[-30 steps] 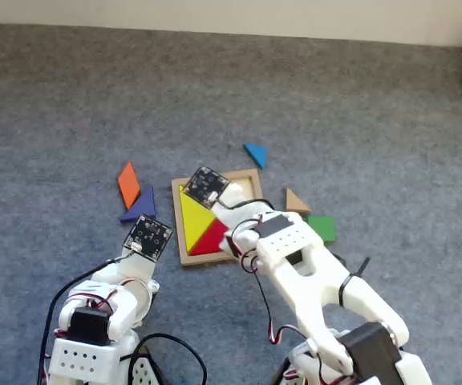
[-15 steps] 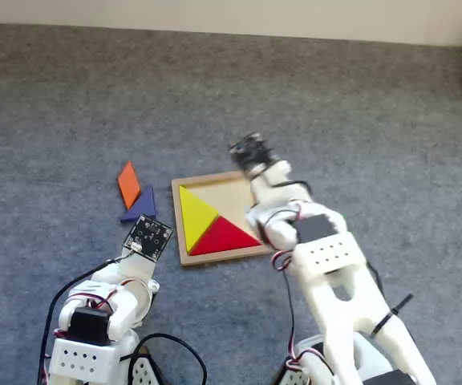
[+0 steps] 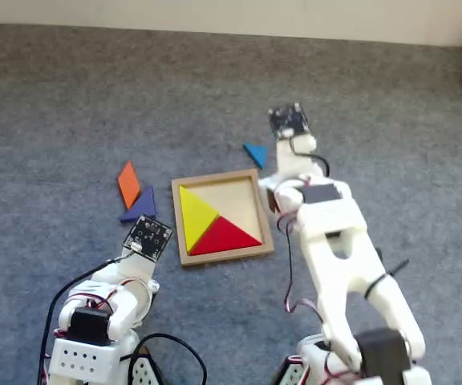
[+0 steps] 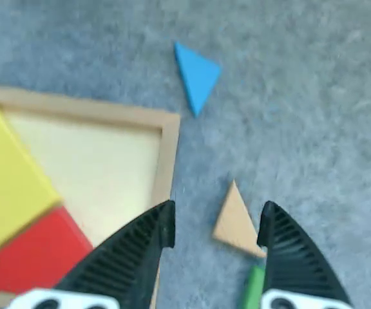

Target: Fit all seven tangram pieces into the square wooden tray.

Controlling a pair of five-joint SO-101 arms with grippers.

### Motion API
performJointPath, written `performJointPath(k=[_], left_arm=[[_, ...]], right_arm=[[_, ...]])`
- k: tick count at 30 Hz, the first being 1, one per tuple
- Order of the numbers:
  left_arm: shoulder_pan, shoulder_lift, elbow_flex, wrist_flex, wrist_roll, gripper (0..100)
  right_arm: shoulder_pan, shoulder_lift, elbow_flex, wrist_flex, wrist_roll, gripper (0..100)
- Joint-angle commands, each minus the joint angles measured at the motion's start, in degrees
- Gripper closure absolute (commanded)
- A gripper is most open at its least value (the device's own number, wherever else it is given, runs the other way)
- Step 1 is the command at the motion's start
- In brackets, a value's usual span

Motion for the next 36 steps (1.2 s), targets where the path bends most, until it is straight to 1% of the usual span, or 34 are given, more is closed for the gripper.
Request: performJointPath(k=[1,8,13,19,36], left_arm=[[-0.5,-2.3,1.1,0.2,0.4,99],[-0.5,-2.3,1.1,0.2,0.4,99],[-0.5,-2.3,1.1,0.2,0.4,99],[-0.5,-2.3,1.1,0.2,0.4,99],[-0.5,-2.3,1.1,0.2,0.4,99]], right_arm=[[0.0,5.5,-12.4,0.2,-3.7,78.6],[-3.8,24.6,-28.4,0.2,-4.1,78.6],[-4.1,33.8,-36.2,0.3,-4.1,78.6],[-4.1,33.5,-38.1,0.3,-4.1,78.9],[-3.8,33.7,-35.2,-1.2,-4.6,78.9]])
